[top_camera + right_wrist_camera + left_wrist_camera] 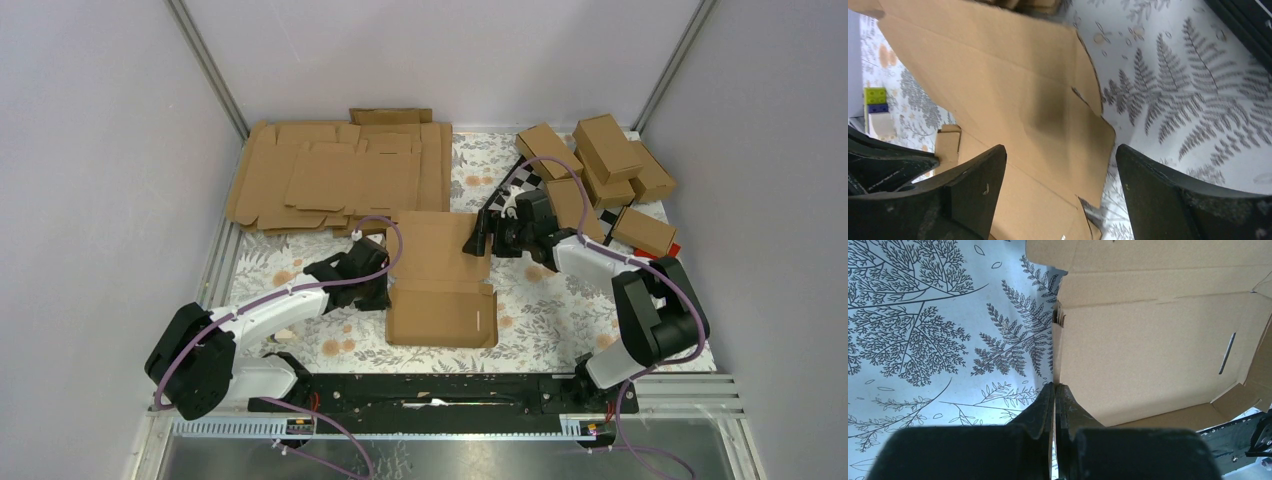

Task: Fold the paper box

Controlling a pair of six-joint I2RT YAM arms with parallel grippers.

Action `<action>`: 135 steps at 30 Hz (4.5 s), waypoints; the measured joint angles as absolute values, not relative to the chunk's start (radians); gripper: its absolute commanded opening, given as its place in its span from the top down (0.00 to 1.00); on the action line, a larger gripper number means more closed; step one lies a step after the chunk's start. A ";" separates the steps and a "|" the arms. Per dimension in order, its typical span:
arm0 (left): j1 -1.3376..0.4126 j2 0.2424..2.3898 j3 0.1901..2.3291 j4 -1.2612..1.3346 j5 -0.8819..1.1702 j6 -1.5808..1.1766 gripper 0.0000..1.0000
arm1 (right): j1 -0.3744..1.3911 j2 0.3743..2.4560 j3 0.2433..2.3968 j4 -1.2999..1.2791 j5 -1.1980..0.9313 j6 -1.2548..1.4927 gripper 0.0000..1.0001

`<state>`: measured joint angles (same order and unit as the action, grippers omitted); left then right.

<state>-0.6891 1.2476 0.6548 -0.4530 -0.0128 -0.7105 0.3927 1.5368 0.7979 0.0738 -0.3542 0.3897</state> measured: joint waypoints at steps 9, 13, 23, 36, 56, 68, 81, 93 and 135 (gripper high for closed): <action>-0.689 1.246 0.629 -0.420 -0.017 -0.748 1.00 | 0.390 1.582 0.769 0.251 -0.516 0.409 0.35; -0.689 1.245 0.623 -0.403 -0.017 -0.760 1.00 | 0.395 1.534 0.701 0.286 -0.578 0.422 0.33; -0.689 1.199 0.582 -0.377 -0.025 -0.794 1.00 | 0.452 1.319 0.588 0.282 -0.647 0.411 0.29; -0.702 1.133 0.576 -0.411 -0.037 -0.813 0.61 | 0.470 1.288 0.575 0.218 -0.636 0.358 0.34; -0.739 1.200 1.188 -0.707 0.012 -0.482 0.21 | 0.474 1.265 0.589 0.184 -0.601 0.313 0.87; -0.694 1.538 1.620 -0.677 0.183 -0.048 0.22 | 0.475 1.356 0.752 0.142 -0.676 0.191 0.87; -0.594 1.793 1.753 -0.908 0.616 0.308 0.26 | 0.476 1.374 0.772 0.119 -0.780 0.127 0.86; -0.630 1.797 1.707 -0.923 0.603 0.251 0.66 | 0.476 1.377 0.772 0.154 -0.742 0.164 0.70; -0.578 1.762 1.831 -0.983 0.596 0.384 0.36 | 0.478 1.433 1.048 -0.053 -0.788 0.076 1.00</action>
<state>-0.5781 1.7622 1.8309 -0.9833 0.5964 0.3840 0.4778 1.4330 1.0485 -0.0532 -0.7879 0.0761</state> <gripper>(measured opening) 0.637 0.019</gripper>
